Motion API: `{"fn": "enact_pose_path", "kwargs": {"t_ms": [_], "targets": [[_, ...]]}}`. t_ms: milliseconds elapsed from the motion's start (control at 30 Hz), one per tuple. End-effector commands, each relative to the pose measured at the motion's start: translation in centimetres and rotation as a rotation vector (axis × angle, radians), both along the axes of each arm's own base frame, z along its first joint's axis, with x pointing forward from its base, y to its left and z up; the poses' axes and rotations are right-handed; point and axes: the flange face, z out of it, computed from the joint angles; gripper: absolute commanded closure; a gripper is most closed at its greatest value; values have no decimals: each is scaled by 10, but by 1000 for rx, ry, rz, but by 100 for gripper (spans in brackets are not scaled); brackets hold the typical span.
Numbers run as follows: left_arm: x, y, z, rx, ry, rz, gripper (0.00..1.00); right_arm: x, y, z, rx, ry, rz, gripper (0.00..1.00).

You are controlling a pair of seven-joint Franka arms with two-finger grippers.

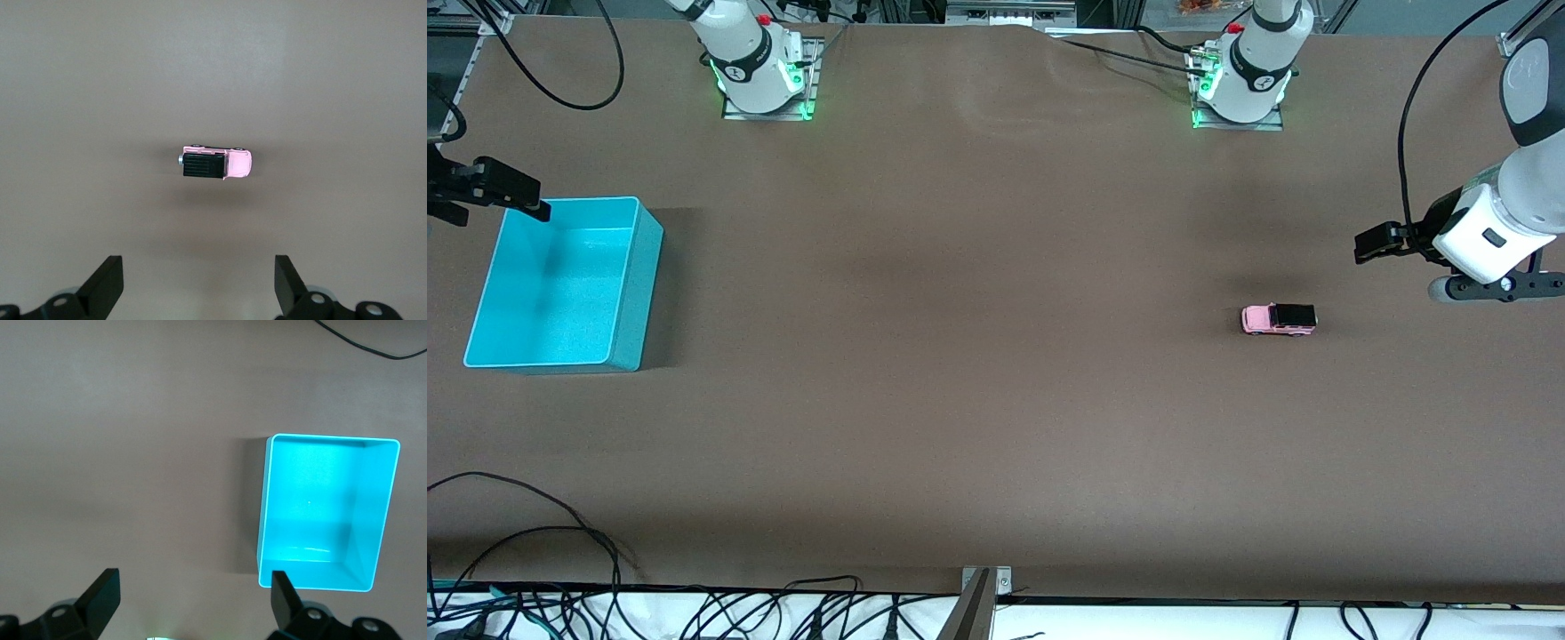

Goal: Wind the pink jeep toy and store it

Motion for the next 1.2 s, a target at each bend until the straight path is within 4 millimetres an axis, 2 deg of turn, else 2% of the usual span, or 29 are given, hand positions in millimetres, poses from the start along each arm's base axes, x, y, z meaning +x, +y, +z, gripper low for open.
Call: {"fn": "enact_pose_path", "kwargs": {"t_ms": [0,100,300,1168], "targets": [[-2,2,1,-25,1,-5,0,-1,3,5,14,1,0,0],[-2,2,1,-25,1,-5,0,-1,4,5,14,1,3,0],[-2,2,1,-25,1,-5,0,-2,-8,5,17,5,-12,0],[-2,2,1,-25,1,-5,0,-2,-2,4,18,8,-9,0]]}}
